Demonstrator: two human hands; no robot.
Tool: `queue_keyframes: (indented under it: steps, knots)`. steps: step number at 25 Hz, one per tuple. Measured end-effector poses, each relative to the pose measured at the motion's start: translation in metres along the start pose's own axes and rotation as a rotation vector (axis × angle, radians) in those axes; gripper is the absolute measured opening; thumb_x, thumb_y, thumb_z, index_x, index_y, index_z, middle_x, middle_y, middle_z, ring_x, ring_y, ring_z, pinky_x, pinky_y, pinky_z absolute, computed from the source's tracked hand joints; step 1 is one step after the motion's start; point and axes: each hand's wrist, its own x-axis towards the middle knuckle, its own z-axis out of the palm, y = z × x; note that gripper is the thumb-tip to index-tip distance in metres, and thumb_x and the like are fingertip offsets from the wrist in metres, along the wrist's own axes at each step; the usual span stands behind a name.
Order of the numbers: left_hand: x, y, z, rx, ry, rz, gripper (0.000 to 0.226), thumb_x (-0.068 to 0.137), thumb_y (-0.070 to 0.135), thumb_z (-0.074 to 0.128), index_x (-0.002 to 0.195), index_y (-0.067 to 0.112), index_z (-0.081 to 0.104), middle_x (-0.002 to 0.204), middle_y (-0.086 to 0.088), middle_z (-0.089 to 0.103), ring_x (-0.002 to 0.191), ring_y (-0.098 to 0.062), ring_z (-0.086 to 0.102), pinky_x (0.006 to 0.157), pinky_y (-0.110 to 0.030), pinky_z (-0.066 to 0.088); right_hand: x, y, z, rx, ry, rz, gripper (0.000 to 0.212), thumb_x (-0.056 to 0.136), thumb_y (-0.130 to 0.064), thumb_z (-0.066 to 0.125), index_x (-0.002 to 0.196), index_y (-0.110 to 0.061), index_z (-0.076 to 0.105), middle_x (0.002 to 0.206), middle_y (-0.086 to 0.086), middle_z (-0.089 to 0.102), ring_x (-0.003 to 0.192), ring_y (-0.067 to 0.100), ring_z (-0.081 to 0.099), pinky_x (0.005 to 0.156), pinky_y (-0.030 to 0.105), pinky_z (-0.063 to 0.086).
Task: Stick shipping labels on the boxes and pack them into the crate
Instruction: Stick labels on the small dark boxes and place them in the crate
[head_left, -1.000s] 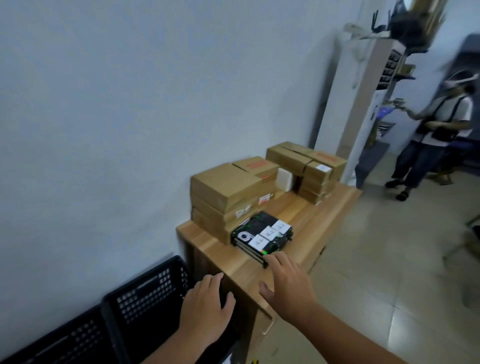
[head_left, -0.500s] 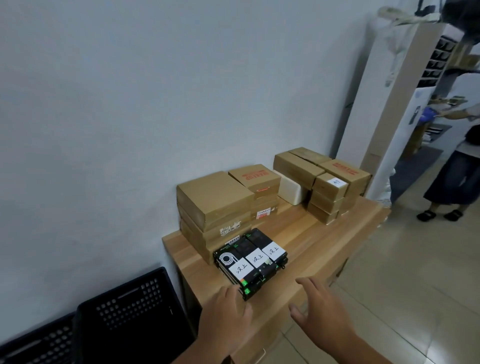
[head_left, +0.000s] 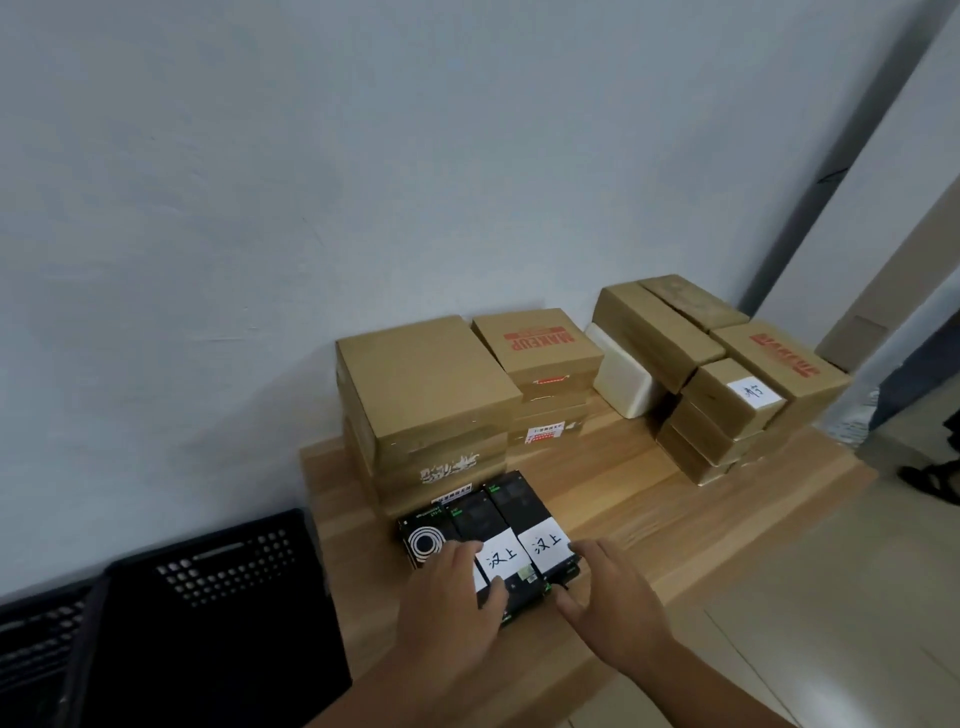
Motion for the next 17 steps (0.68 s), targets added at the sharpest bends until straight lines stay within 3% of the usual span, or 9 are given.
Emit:
queue_keyframes:
  steps: [5,9,17]
  knots:
    - [0.031,0.034,0.047,0.064,-0.047,-0.023,0.045,0.099,0.038,0.041,0.142,0.026,0.046,0.132,0.011,0.05,0.119,-0.008,0.048,0.101,-0.026,0.039,0.065,0.048,0.009,0.026,-0.123,-0.105,0.056,0.086,-0.047,0.068,0.135,-0.027,0.052,0.13,-0.011,0.054,0.12,0.01,0.053,0.094,0.025,0.048]
    - [0.059,0.062,0.087,0.14,-0.015,-0.14,0.046,0.099,0.034,0.042,0.144,0.024,0.045,0.137,0.007,0.049,0.125,-0.013,0.044,0.108,-0.027,0.034,0.122,0.093,0.012,0.078,-0.231,-0.174,0.06,0.087,-0.044,0.07,0.14,-0.023,0.05,0.137,-0.006,0.053,0.124,0.013,0.052,0.1,0.028,0.046]
    - [0.086,0.089,0.143,0.232,-0.037,-0.224,0.048,0.094,0.027,0.045,0.14,0.018,0.056,0.135,0.004,0.059,0.126,-0.015,0.047,0.112,-0.03,0.034,0.162,0.134,0.044,0.115,-0.446,-0.195,0.059,0.089,-0.039,0.069,0.14,-0.015,0.052,0.138,0.0,0.053,0.123,0.019,0.055,0.099,0.031,0.047]
